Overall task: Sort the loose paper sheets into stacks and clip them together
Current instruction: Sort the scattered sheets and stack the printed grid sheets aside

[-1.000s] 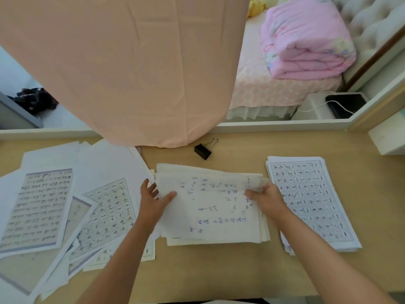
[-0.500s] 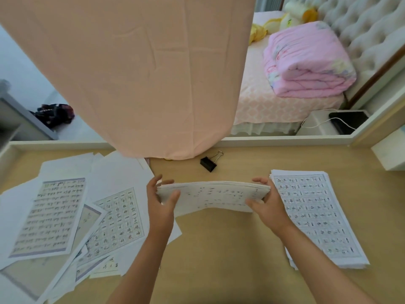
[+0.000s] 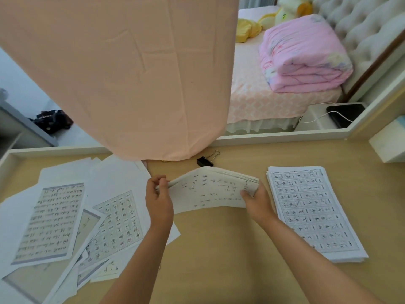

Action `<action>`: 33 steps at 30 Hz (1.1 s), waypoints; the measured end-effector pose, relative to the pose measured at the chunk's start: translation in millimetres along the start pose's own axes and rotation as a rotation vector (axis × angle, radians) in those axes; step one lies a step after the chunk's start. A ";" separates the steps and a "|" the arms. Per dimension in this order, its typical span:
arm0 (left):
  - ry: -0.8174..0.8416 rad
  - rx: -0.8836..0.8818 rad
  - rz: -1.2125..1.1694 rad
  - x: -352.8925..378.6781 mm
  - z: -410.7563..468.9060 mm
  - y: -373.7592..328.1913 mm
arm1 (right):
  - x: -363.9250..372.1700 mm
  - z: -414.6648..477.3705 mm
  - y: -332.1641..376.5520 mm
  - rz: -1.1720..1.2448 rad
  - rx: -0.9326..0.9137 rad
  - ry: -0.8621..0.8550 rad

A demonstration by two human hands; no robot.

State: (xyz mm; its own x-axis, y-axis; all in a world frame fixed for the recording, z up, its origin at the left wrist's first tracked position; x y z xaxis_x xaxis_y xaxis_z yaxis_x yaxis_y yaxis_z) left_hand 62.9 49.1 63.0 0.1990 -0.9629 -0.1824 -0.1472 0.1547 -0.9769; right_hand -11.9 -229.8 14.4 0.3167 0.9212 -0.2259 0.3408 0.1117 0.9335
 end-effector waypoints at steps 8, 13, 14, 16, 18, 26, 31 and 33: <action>0.451 0.670 0.964 21.1 11.7 -64.5 | -5.2 -11.2 35.7 -0.112 -0.012 -0.009; 0.707 0.764 0.876 53.7 -3.3 -70.2 | 2.2 -39.8 101.2 -0.327 -0.268 0.041; 0.685 0.752 0.798 51.8 -2.5 -70.7 | 0.6 -44.5 111.3 -0.365 -0.315 0.015; 0.647 0.698 0.615 43.8 1.1 -65.9 | -11.8 -56.6 128.8 -0.374 -0.403 -0.158; 0.640 0.488 0.375 32.2 7.6 -51.3 | -33.8 -66.4 127.3 -0.308 -0.391 -0.417; 0.634 0.000 -0.217 14.3 -2.6 -15.5 | 2.2 -69.5 87.4 -0.011 -0.049 -0.113; 0.512 0.016 -0.202 9.1 -18.5 -0.8 | 26.1 -82.5 67.8 0.010 -0.060 -0.348; 0.528 0.017 -0.145 9.6 -29.6 12.1 | 40.3 -89.8 47.0 -0.053 -0.026 -0.299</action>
State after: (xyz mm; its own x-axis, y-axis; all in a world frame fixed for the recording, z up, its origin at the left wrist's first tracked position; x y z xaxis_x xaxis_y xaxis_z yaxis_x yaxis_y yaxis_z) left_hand 34.4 35.1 52.7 -0.2977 -0.9542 0.0304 -0.1377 0.0114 -0.9904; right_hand -62.5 -153.9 74.1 0.5469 0.7636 -0.3432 0.3425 0.1700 0.9240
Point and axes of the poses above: each hand's wrist, its own z-axis towards the middle knuckle, its own x-axis out of the palm, y = z × x, the point moved 6 cm from there along z, towards the middle knuckle, and after that the axes turned 5 degrees about y, right-handed, at the moved point
